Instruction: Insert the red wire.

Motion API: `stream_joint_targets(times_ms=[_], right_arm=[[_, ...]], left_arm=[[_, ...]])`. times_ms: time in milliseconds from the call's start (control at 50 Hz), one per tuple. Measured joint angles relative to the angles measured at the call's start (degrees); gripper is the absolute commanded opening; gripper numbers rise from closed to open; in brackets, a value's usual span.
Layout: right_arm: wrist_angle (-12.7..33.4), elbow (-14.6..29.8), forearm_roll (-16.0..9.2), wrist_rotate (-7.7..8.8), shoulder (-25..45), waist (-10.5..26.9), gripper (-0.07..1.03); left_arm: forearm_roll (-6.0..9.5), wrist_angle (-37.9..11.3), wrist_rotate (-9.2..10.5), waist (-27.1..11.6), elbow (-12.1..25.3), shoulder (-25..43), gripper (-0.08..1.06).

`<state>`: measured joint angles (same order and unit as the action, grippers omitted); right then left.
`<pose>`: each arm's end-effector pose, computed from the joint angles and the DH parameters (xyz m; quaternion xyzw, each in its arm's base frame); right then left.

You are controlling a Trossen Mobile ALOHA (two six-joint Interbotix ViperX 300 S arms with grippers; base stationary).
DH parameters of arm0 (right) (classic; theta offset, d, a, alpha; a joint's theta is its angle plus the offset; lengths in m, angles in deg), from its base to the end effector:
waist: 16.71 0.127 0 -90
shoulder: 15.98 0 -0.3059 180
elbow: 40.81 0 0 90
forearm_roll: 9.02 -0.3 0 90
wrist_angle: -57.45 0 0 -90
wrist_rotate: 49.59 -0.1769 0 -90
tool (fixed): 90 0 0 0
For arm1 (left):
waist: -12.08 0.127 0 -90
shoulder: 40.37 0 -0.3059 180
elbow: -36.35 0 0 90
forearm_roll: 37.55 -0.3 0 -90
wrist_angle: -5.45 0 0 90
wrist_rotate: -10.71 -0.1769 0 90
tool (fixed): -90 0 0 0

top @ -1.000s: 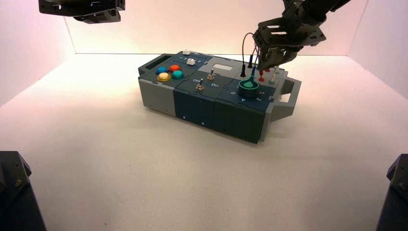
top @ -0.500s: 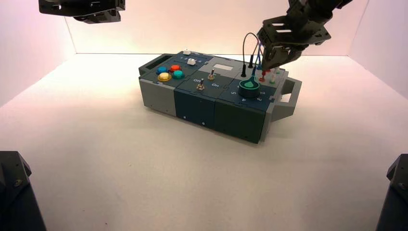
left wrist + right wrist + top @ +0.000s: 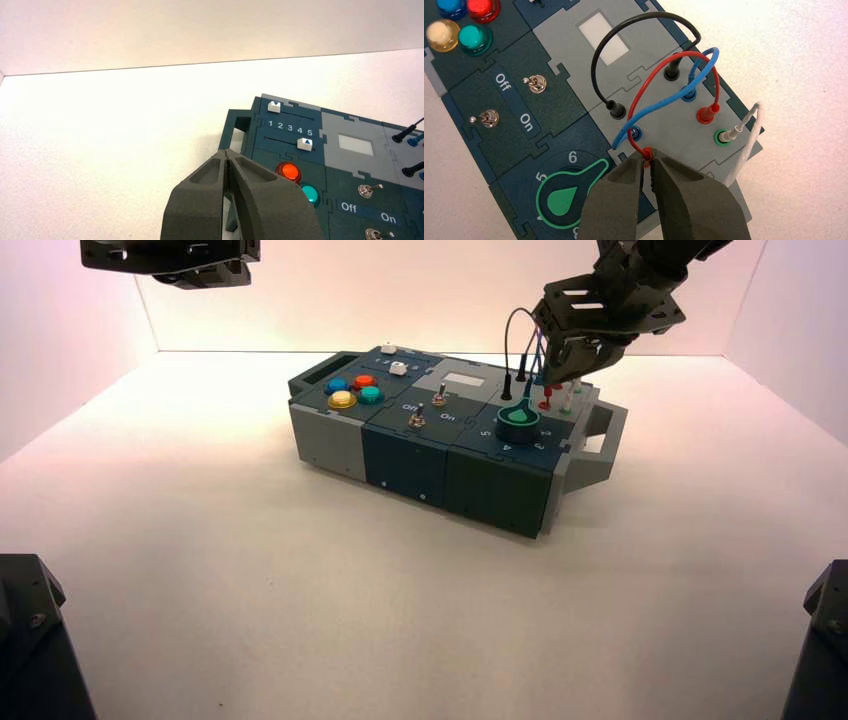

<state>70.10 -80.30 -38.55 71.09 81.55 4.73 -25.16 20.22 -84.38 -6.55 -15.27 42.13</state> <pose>0.3073 0.1412 0.0615 -0.0773 0.4778 0.2161 0.8479 0.3148 -0.0959 0.1340 -0.0094 0.2589 -0.1149 0.9590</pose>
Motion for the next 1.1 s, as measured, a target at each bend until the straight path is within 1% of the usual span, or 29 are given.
stream_joint_targets(times_ms=[420, 1100], right_arm=[[-1.8, -0.3, 0.1, 0.09, -0.2, 0.2, -0.02], [-2.8, -0.3, 0.1, 0.00, -0.4, 0.5, -0.02]], left_arm=[[0.00, 0.0, 0.00, 0.0, 0.0, 0.0, -0.03], [0.09, 0.0, 0.00, 0.0, -0.1, 0.0, -0.03]])
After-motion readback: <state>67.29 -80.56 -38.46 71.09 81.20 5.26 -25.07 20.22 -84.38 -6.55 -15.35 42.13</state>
